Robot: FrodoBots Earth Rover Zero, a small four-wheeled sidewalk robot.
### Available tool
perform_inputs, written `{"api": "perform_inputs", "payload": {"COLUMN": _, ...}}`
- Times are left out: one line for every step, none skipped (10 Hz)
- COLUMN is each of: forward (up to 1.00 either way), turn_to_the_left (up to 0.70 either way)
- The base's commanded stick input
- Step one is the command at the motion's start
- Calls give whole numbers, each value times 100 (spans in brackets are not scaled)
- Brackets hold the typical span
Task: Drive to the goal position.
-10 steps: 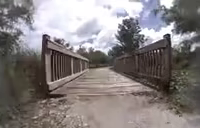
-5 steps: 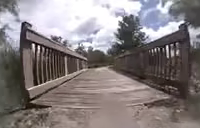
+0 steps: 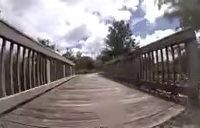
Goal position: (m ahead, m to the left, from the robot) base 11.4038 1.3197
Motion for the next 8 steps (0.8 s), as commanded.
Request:
{"api": "perform_inputs", "payload": {"forward": 100, "turn_to_the_left": 0}}
{"api": "perform_inputs", "payload": {"forward": 100, "turn_to_the_left": 0}}
{"api": "perform_inputs", "payload": {"forward": 100, "turn_to_the_left": 0}}
{"api": "perform_inputs", "payload": {"forward": 100, "turn_to_the_left": 0}}
{"api": "perform_inputs", "payload": {"forward": 100, "turn_to_the_left": 0}}
{"api": "perform_inputs", "payload": {"forward": 100, "turn_to_the_left": 0}}
{"api": "perform_inputs", "payload": {"forward": 100, "turn_to_the_left": 0}}
{"api": "perform_inputs", "payload": {"forward": 100, "turn_to_the_left": 0}}
